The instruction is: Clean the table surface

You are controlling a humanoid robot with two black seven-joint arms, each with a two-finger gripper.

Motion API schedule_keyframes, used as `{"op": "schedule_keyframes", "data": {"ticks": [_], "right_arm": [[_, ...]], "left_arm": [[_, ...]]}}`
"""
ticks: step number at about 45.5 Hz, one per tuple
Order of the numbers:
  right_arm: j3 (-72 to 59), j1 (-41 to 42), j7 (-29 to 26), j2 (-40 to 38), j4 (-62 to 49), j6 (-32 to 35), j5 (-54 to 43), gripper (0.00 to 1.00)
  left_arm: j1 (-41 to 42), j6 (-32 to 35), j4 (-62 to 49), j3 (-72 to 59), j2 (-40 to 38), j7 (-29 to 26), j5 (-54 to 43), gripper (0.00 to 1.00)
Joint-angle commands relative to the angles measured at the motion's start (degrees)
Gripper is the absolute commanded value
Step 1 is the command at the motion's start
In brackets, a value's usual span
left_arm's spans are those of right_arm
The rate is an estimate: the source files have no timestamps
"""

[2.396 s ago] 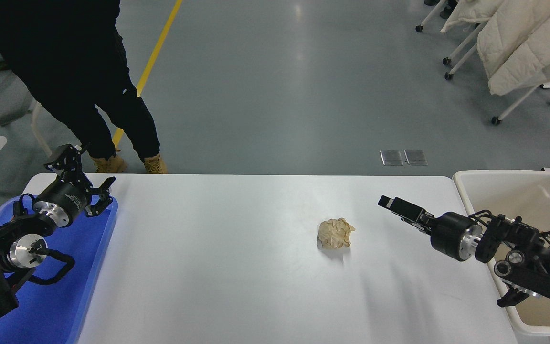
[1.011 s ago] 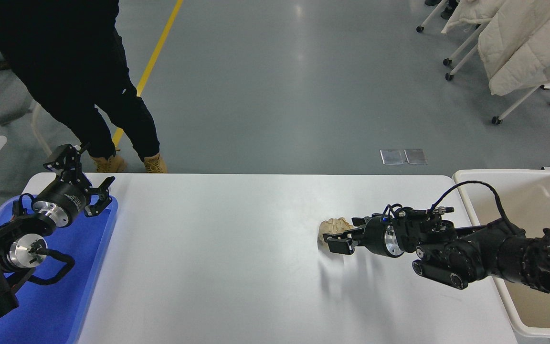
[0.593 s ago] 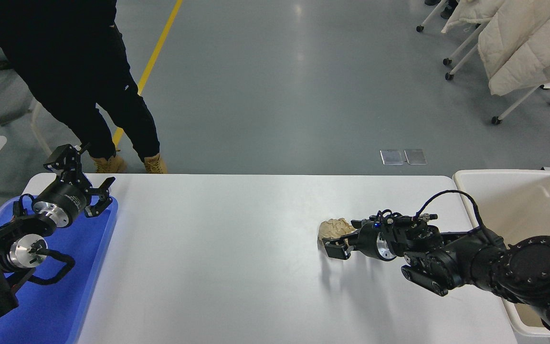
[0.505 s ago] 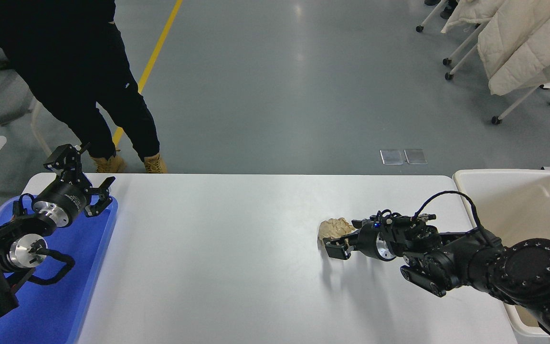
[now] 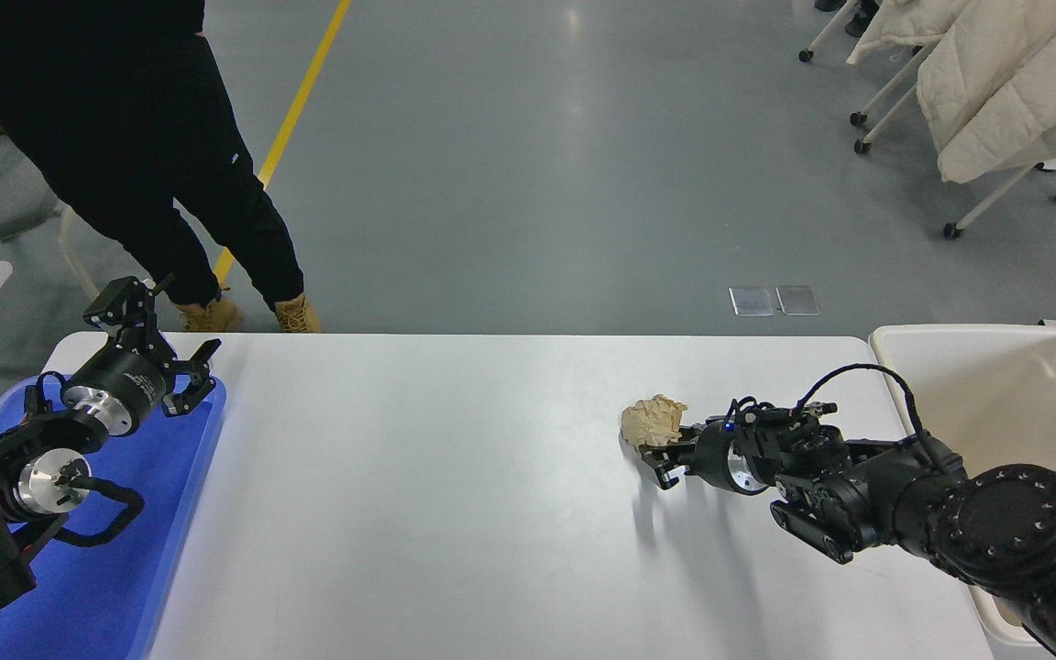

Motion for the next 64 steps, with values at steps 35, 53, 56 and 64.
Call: {"op": "schedule_keyframes", "data": {"ticks": [35,53,56,64], "right_arm": [[6.05,12.59,-0.23,-12.22,20.78,10.27,9.31,0.00],[5.96,29.55,-0.58,-42.19,48.83,20.28,9.22,0.00],[5.96,32.97,-0.58,-46.50,51.21,24.15,9.22,0.00],[5.96,40.97,-0.58,-54.77,53.06,34.17,9.05,0.00]], "left_arm": [[0.00,0.00,0.00,0.03,0.00,0.00,-0.05,1.00],[0.00,0.00,0.00,-0.06,0.00,0.00,-0.05,1.00],[0.00,0.00,0.00,0.03,0.00,0.00,-0.05,1.00],[0.00,0.00,0.00,-0.06,0.00,0.00,0.03,1.00]]}}
